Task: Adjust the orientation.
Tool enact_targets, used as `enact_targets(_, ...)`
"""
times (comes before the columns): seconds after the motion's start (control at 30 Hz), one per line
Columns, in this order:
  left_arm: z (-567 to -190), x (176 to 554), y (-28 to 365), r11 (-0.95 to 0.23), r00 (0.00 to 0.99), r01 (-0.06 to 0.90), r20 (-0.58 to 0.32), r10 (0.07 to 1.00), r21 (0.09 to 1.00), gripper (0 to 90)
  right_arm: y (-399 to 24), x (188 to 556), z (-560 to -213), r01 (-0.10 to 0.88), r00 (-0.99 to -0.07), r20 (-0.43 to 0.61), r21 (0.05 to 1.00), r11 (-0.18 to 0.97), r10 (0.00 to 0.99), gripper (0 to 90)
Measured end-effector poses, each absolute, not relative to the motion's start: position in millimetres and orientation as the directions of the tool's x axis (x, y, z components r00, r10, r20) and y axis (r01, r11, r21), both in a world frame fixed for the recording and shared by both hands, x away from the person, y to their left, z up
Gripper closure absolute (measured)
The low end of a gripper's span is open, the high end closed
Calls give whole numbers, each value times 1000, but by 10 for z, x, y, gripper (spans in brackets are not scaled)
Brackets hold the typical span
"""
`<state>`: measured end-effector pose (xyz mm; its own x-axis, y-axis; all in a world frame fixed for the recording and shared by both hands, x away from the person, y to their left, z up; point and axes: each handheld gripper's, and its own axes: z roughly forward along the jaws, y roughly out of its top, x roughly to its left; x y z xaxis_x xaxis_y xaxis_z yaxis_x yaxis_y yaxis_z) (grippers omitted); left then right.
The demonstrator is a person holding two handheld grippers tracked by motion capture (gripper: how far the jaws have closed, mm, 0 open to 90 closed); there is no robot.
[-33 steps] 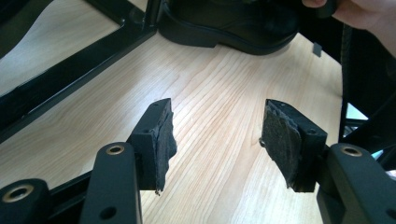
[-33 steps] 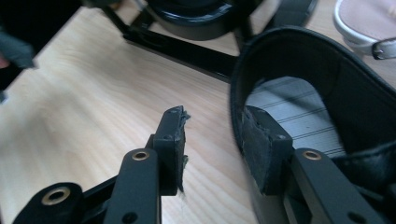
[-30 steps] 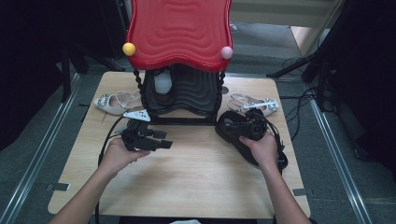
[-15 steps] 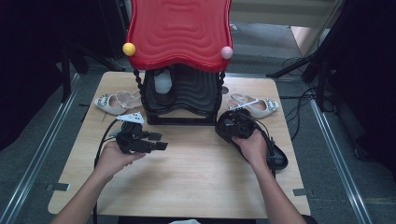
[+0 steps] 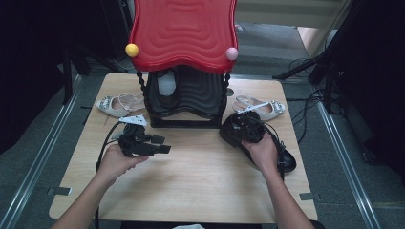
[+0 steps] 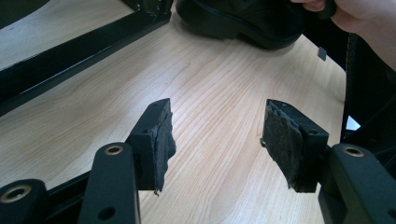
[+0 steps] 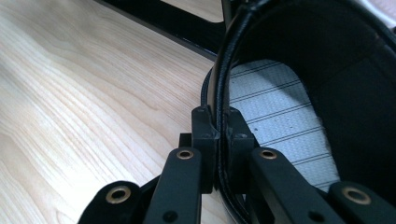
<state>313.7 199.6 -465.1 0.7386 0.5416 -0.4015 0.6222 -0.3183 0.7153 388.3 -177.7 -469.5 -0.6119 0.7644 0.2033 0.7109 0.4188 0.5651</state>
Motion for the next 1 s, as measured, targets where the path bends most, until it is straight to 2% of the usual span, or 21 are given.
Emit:
enact_targets(0.23, -4661, 3160, 1994, -316, 735, 626, -405, 544, 713, 430, -1760, 3778, -4527, 680, -641, 187, 588, 438, 744, 874)
enact_targets(0.37, -4663, 3174, 1990, -312, 732, 631, -412, 542, 710, 430, -1688, 3703, -4429, 660, -672, 213, 606, 444, 709, 874)
enact_targets(0.63, -4663, 3193, 2000, -317, 732, 632, -412, 542, 707, 428, -1372, 3498, -4290, 612, -733, 208, 616, 496, 647, 874)
enact_targets(1.0, -4663, 3216, 2018, -307, 723, 641, -420, 548, 704, 427, -848, 3293, -4331, 572, -796, 245, 602, 557, 553, 872)
